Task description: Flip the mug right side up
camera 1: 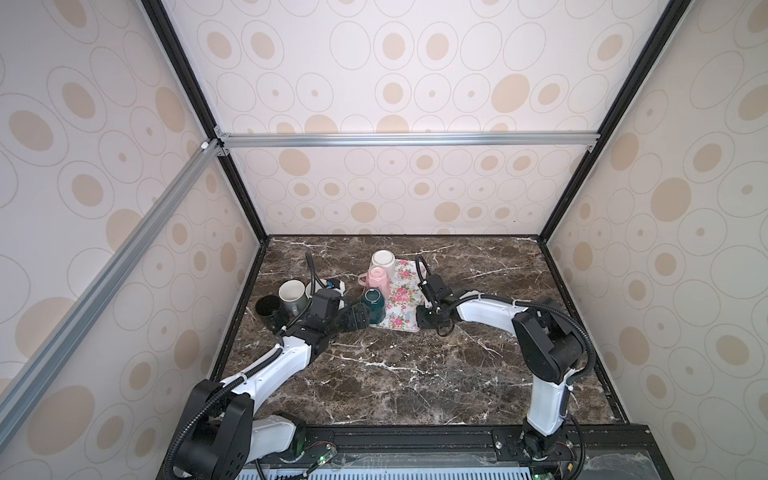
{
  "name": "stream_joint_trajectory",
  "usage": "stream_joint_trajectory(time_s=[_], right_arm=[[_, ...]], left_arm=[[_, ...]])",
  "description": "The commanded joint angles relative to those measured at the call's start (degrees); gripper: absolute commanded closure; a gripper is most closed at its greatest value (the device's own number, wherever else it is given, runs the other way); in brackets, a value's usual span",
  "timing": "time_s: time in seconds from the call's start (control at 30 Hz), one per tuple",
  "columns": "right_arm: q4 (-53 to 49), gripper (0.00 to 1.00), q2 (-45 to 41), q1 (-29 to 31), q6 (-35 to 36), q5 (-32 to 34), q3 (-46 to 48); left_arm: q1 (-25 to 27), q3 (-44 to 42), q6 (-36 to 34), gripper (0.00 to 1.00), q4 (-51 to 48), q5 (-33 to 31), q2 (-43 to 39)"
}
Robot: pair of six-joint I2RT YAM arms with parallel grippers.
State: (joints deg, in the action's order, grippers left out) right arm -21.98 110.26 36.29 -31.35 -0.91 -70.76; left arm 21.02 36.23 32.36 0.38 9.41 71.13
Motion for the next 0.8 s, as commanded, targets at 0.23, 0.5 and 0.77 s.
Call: stream_joint_trajectory(time_s=[0.23, 0.5, 0.77], right_arm=[[-11.0, 0.8, 2.5, 0.8, 1.5, 9.1, -0.3], [-11.2, 0.82, -0.1, 0.6, 3.3, 10.0, 4.3], [-9.9, 0.82, -4.7, -0.1, 5.9, 9.0, 11.2]], left_arm=[[0.2, -0.3, 0.1, 0.02, 0.8, 0.1, 0.2], [0.2, 1.4, -1.4, 0.02, 0.0, 0.0, 1.3], [0.5, 2.5, -2.5, 0.02, 1.0, 1.0, 2.3]])
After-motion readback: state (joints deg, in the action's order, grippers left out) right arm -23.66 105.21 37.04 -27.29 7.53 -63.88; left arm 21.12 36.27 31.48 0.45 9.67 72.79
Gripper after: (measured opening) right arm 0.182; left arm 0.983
